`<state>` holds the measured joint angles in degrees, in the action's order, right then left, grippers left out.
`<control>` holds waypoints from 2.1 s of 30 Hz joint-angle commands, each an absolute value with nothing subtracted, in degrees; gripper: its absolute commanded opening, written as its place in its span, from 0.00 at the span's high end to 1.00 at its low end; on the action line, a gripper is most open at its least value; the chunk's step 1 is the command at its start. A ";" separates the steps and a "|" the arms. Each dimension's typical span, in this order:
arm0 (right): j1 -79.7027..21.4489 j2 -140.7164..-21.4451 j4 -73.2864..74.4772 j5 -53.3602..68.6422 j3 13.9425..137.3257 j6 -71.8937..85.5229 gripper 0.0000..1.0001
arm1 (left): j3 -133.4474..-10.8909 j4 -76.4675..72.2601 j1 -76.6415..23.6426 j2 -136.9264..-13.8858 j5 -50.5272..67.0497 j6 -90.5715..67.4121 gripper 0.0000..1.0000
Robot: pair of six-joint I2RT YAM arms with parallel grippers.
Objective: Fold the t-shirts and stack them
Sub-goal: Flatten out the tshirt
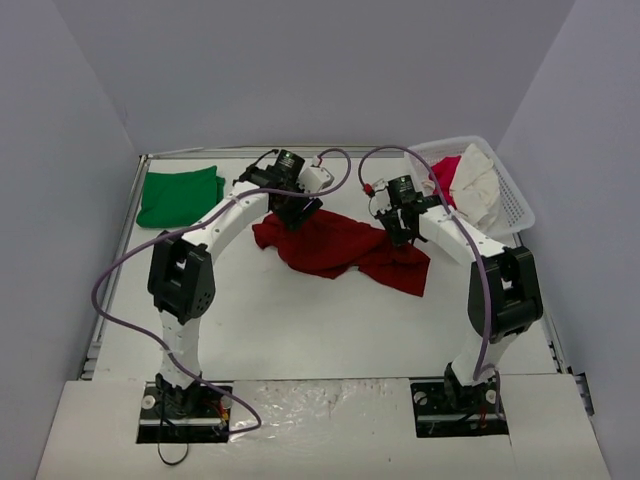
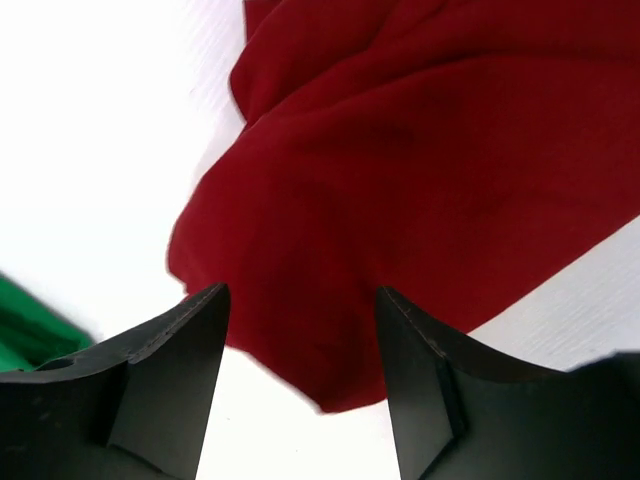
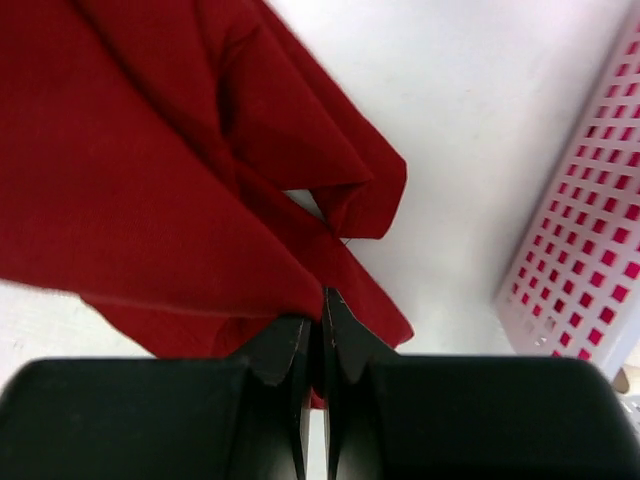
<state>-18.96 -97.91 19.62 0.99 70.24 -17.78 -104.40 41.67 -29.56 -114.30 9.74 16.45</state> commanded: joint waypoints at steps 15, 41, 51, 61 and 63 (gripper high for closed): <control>-19.07 -96.25 16.96 2.54 75.50 -18.62 0.08 | -86.22 36.91 -16.18 -92.64 14.94 15.64 0.54; -36.30 -109.51 38.15 27.42 74.97 -37.44 0.61 | -79.28 35.68 -10.37 -88.16 15.73 12.92 0.67; -36.74 -113.03 37.27 25.05 81.47 -37.18 0.38 | -76.20 33.93 -9.76 -86.75 15.56 13.36 0.67; -36.91 -116.01 35.68 23.29 84.90 -36.39 0.37 | -74.97 32.87 -9.49 -87.19 16.61 13.62 0.67; -37.00 -116.89 35.42 22.24 85.69 -36.30 0.37 | -74.62 32.78 -9.41 -87.10 16.61 13.80 0.67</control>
